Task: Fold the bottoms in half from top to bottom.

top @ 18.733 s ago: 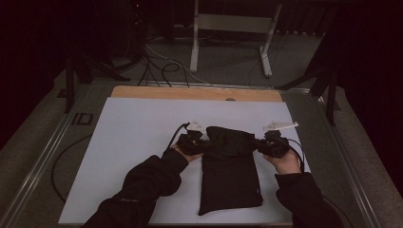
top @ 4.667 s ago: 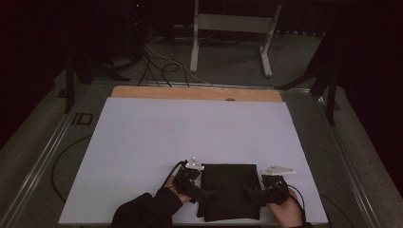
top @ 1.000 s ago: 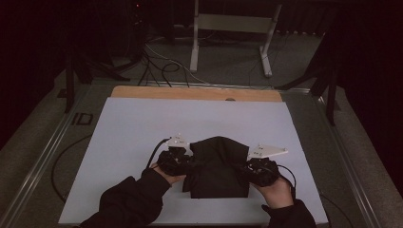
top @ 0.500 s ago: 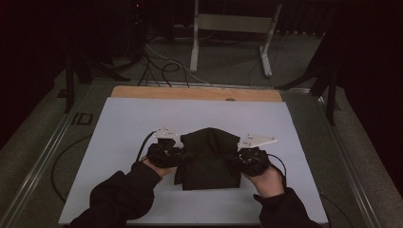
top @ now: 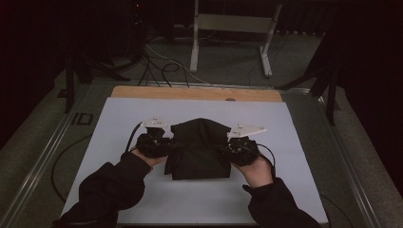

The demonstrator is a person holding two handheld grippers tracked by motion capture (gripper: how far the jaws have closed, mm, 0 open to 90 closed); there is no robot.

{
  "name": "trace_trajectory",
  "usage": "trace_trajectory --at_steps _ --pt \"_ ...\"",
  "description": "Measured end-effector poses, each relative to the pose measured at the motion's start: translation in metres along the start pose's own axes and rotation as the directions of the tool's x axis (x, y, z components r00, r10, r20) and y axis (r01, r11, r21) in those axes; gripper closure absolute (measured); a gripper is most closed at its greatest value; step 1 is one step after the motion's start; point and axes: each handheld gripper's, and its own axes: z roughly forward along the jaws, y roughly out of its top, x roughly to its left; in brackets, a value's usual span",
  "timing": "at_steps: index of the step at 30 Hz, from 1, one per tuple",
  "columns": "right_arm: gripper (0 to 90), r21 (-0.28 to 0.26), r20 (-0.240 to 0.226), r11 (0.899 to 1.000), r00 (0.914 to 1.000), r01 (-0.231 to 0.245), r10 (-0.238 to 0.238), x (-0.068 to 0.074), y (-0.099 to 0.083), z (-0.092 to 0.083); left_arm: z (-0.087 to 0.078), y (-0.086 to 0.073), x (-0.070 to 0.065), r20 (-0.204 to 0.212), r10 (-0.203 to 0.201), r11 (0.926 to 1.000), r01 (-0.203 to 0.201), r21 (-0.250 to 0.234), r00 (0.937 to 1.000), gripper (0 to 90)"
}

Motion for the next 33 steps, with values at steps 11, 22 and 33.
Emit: trace_trajectory --at_steps 11,22,33 --pt "77.7 -0.024 0.008 1.000 0.9999 -0.012 0.012 -0.001 0.023 0.014 -0.006 0.012 0.021 -0.036 -0.032 0.9995 0.031 -0.006 0.9988 74.3" --pt "77.6 -0.023 0.021 0.999 0.9989 -0.041 0.041 -0.008 0.031 0.031 0.004 0.016 0.042 -0.045 -0.070 0.9975 0.070 -0.003 0.9965 74.3" --pt "77.6 0.014 0.033 0.998 0.9978 -0.057 0.057 -0.020 0.025 0.051 0.019 0.012 0.054 -0.045 -0.090 0.9956 0.091 0.023 0.9949 74.2"
